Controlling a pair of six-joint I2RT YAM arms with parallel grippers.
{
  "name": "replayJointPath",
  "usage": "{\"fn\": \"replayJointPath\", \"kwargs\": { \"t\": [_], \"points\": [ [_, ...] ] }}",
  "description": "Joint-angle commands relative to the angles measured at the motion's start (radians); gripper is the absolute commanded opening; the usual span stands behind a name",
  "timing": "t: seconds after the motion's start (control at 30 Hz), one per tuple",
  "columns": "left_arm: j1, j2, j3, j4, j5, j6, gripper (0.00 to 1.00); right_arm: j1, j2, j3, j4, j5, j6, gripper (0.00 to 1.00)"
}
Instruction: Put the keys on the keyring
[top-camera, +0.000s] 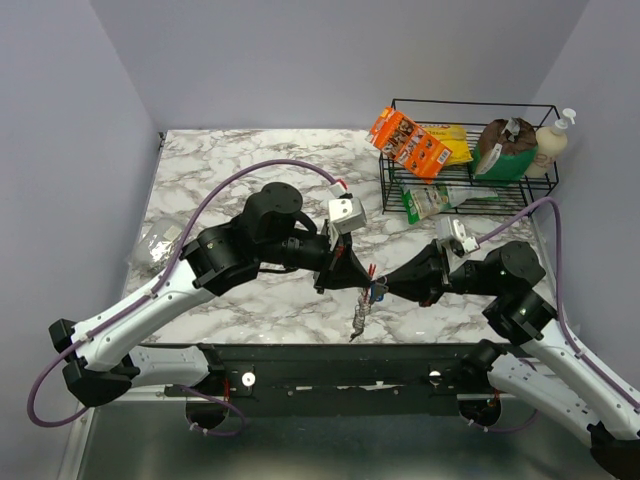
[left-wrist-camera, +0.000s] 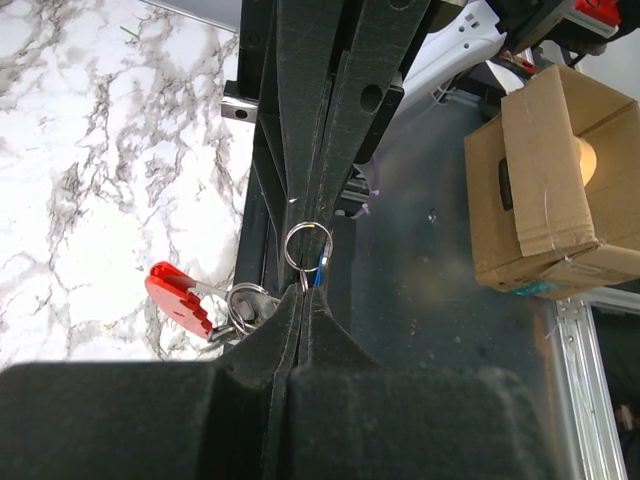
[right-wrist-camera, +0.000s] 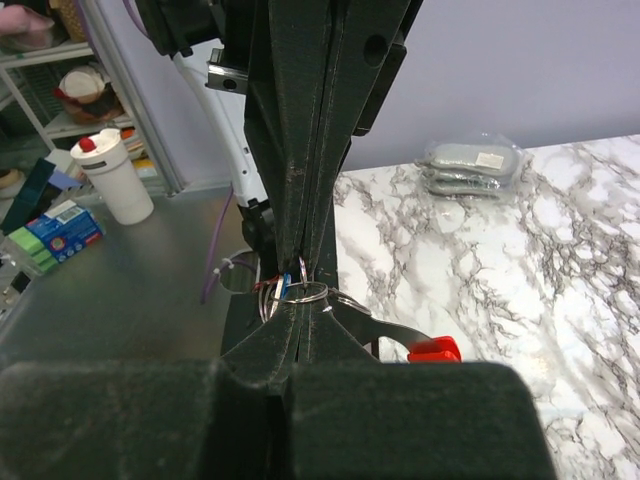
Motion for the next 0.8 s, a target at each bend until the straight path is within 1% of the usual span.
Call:
{"fn": "replayJointPath", "kwargs": {
  "t": [0.0,0.13,0.33,0.37,0.4,0.47,0.53,0.57,0.67,0.73,0.77],
  "points": [
    [-0.002,-0.039,-0.022,0.048,-0.095,-0.016,0.0,0.002,-0.002,0.033,0.044,0.006,0.011,0.0],
    [-0.002,-0.083,-0.059,0.109,-0.148,-0.023,0.0,0.002,0.003,0.029,0.044,0.019,0.017,0.01],
    [-0.002,-0.14,-0.098,0.162,-0.216,-0.003,0.0,0.003,0.003,0.015,0.04,0.049,0.023,0.09],
    [-0.002,-0.154,-0.11,0.171,-0.233,-0.003,0.0,0.003,0.003,0.013,0.038,0.055,0.023,0.12],
    [-0.002,-0.16,-0.114,0.18,-0.242,-0.002,0.0,0.002,0.001,0.012,0.032,0.058,0.023,0.17],
    [-0.002,-0.18,-0.133,0.205,-0.266,0.001,0.0,0.002,-0.008,0.007,0.03,0.075,0.023,0.25],
    [-0.002,-0.191,-0.144,0.228,-0.277,0.001,0.0,0.003,-0.013,0.004,0.023,0.091,0.024,0.3],
    [-0.002,-0.2,-0.151,0.232,-0.286,0.003,0.0,0.002,-0.017,0.006,0.018,0.096,0.021,0.34],
    [-0.002,-0.212,-0.162,0.248,-0.3,0.015,0.0,0.002,-0.022,0.007,0.003,0.113,0.014,0.41],
    [-0.002,-0.212,-0.154,0.219,-0.303,0.03,0.0,0.002,-0.023,0.01,-0.011,0.121,0.005,0.46],
    [-0.002,-0.202,-0.129,0.196,-0.308,0.04,0.0,0.002,-0.026,0.018,-0.016,0.125,0.0,0.5]
  ]
}}
